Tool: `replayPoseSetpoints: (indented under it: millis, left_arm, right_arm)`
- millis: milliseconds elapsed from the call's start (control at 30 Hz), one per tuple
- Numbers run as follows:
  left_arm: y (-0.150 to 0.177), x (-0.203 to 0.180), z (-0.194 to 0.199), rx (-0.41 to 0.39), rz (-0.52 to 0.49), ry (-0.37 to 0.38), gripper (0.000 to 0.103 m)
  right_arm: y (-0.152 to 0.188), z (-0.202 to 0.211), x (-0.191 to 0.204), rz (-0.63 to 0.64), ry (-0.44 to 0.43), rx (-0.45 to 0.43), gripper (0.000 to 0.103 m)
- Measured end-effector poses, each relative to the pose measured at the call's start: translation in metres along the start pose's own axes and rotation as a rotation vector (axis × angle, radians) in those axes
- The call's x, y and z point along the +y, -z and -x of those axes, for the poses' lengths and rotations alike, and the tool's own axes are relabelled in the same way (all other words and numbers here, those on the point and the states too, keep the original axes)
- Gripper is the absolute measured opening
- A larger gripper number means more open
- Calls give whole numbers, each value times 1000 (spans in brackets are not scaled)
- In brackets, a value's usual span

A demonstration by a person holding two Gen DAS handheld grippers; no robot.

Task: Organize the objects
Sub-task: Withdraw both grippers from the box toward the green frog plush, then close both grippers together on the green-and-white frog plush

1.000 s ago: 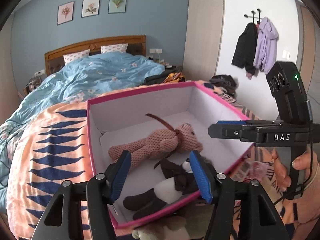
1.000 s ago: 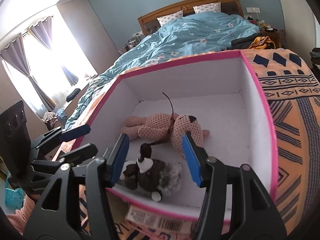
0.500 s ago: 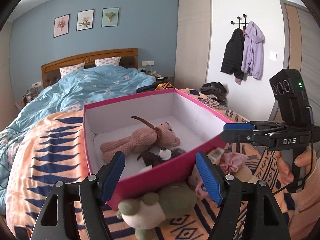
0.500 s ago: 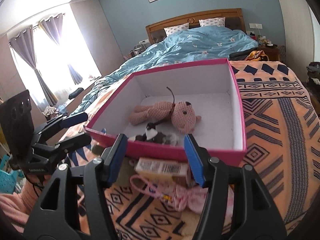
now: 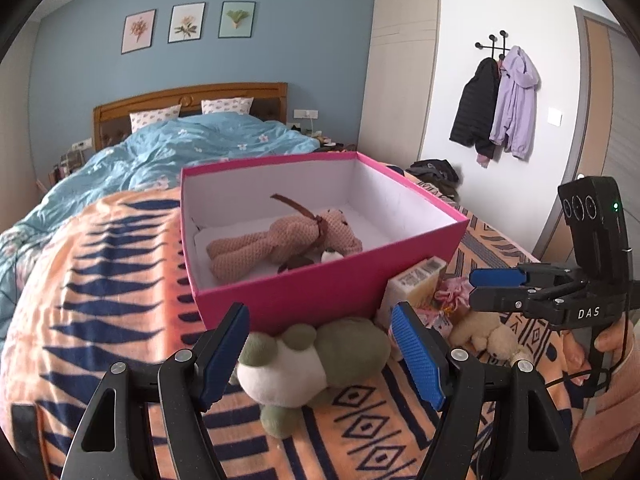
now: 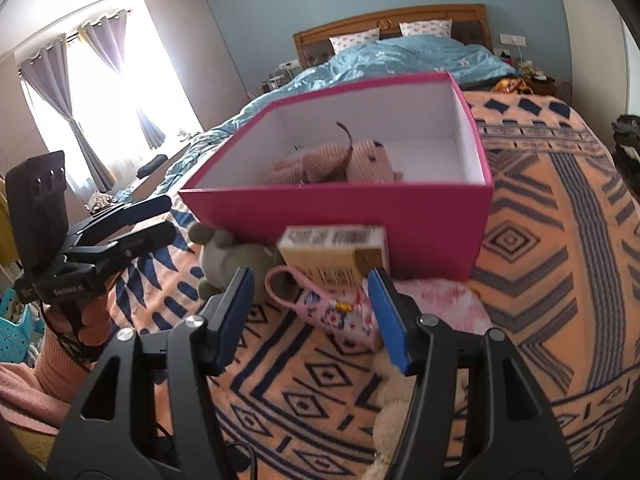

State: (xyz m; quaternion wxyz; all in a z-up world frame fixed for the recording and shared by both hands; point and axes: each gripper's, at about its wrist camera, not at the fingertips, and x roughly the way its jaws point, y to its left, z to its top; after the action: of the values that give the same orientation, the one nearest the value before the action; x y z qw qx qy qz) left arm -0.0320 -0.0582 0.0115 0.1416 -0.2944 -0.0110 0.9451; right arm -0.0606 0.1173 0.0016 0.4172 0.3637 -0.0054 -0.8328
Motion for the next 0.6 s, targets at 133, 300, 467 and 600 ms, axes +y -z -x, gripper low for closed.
replayPoseSetpoints:
  millis: [133, 300, 467, 600]
  left_arm:
    - [8, 3, -4, 21, 23, -3, 75]
    - [17, 8, -9, 51, 54, -11, 75]
    - [27, 15, -12, 71, 78, -29, 75]
    - [33, 21, -15, 89, 93, -37, 75]
  right_arm:
    - [10, -1, -3, -20, -6, 17, 61]
    - [19, -6, 5, -9, -32, 44, 61]
    - [25, -15, 18, 20, -65, 72, 61]
    - [27, -24, 30, 42, -99, 89, 61]
